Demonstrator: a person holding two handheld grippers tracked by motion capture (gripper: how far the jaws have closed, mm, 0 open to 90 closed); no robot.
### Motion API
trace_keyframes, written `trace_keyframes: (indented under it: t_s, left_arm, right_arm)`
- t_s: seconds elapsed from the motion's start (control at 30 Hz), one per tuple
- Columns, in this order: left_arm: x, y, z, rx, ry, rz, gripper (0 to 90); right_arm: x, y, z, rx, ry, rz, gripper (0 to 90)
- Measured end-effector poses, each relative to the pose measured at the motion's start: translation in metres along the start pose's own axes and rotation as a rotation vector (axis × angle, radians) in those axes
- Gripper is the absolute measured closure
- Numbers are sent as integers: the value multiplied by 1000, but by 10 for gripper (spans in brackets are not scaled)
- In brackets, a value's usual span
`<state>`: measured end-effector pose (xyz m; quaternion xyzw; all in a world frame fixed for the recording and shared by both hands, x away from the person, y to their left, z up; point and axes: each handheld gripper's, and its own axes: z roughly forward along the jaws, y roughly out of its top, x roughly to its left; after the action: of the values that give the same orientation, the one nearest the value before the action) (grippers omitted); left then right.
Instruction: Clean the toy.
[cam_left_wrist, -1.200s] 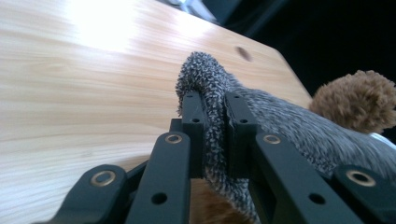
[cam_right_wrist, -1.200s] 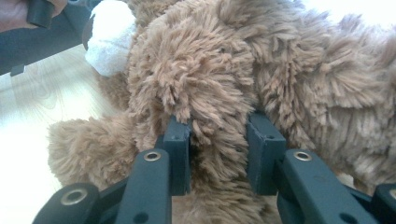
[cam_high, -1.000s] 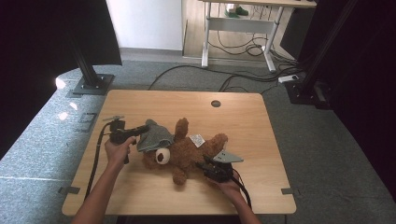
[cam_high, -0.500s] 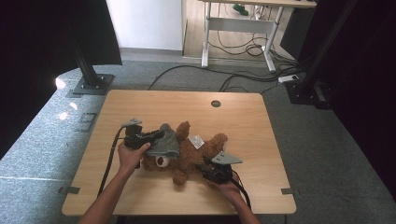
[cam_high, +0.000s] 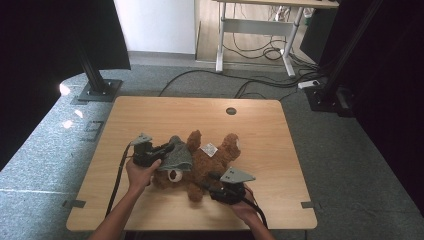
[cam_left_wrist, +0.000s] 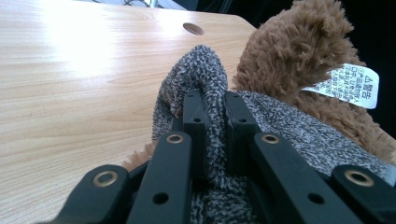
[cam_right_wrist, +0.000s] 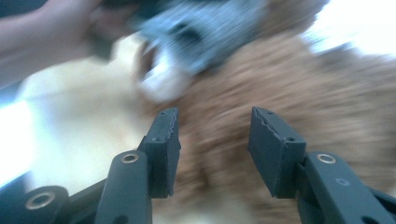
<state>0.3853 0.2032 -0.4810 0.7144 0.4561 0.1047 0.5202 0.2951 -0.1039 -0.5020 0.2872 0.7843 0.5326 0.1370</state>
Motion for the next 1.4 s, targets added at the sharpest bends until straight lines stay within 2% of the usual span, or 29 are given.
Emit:
trace_keyframes:
  t_s: [0.07,0.17,0.23,0.3,0.43,0.57,0.67,0.8,1.0,1.03,1.13,1.23,1.33,1.4]
  left_arm:
    - [0,0,0,1,-6,-6,813]
    - [2,0,0,3,-19,-17,813]
    - [3,1,1,6,-25,-22,813]
    - [4,1,1,10,-36,-35,813]
    - [5,3,1,18,-52,-36,813]
    - [6,2,0,17,-71,-45,813]
    - [8,2,0,20,-113,-69,814]
    - [4,0,0,23,-148,-72,815]
    - [3,1,2,12,-159,-78,816]
    - [2,1,3,10,-160,-67,817]
    - [-4,1,4,9,-128,-15,817]
    - [-6,-1,3,1,-120,-1,817]
    - [-7,-5,2,-15,-98,14,816]
    - [-6,-7,2,-21,-97,14,816]
  right_arm:
    - [5,-5,11,55,59,7,519]
    - [4,-8,29,109,80,37,476]
    - [3,-8,39,133,70,46,484]
    - [5,-6,49,171,35,35,509]
    - [11,-10,67,234,37,32,569]
    - [11,-14,74,228,9,15,695]
    - [8,-16,74,224,10,9,750]
    - [5,-18,77,209,-7,5,772]
    - [-7,-13,90,192,-53,18,780]
    - [-8,-11,93,190,-55,26,779]
    - [-13,-10,94,188,-39,51,755]
    - [-12,-10,87,184,-7,49,664]
    - [-10,-5,70,168,22,35,552]
    - [-10,1,51,134,24,15,507]
